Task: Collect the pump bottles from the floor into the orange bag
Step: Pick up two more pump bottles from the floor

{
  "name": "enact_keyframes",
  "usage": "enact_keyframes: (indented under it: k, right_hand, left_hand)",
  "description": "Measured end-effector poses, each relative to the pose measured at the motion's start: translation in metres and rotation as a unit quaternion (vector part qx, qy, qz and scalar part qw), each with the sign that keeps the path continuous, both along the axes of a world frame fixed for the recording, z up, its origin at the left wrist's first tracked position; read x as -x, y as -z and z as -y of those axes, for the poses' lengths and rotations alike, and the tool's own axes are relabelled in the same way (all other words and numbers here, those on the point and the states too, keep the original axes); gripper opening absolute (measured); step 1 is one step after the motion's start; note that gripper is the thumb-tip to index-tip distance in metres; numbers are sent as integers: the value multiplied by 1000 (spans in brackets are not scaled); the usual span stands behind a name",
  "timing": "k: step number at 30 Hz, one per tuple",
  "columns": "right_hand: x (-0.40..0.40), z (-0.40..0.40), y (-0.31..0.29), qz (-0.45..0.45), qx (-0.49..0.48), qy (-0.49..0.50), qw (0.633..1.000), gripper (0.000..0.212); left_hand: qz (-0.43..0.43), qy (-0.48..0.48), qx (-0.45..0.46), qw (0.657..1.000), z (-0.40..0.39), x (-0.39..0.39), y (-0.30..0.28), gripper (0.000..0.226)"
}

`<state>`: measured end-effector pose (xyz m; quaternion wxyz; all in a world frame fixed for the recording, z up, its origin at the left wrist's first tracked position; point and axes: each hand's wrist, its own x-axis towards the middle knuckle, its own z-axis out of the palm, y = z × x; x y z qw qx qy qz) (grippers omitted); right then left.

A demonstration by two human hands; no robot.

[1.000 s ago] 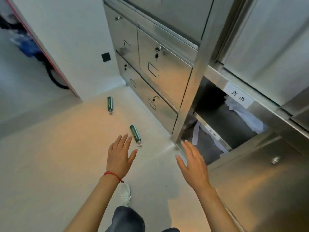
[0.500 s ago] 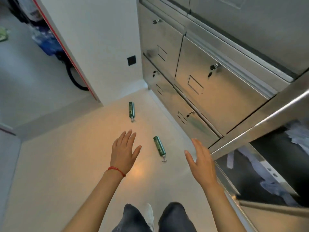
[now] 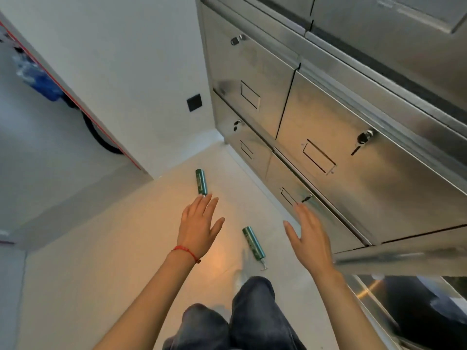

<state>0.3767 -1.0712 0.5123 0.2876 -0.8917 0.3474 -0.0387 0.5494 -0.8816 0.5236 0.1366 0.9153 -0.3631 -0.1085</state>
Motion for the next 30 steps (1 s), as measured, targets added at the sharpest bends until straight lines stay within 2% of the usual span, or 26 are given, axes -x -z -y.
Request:
enact_keyframes:
  k: [6,12,17,20,24,30]
  right_hand:
    - [-38,26,-1,-6,-1,60,998,54]
    - [-41,27,9,-17,-9,222,975,53]
    - [-37,-4,13,-16,-15,414,910,51]
    - [-38,-30,18,-14,-29,496,868,52]
    - [-36,-64,35,-15,-40,571,820,50]
    - [-25,-100,88,-25,-73,644,761,50]
  left_hand:
    - [-1,94,-4,996,62,-67,-3,53]
    - [-13,258,-34,965,131,-110,15,54]
    - [-26,414,-57,908,179,-124,28,52]
    - [-32,492,-66,867,194,-122,37,53]
    - [-32,579,-89,810,205,-108,57,53]
    - [-44,649,-111,751,213,-71,110,53]
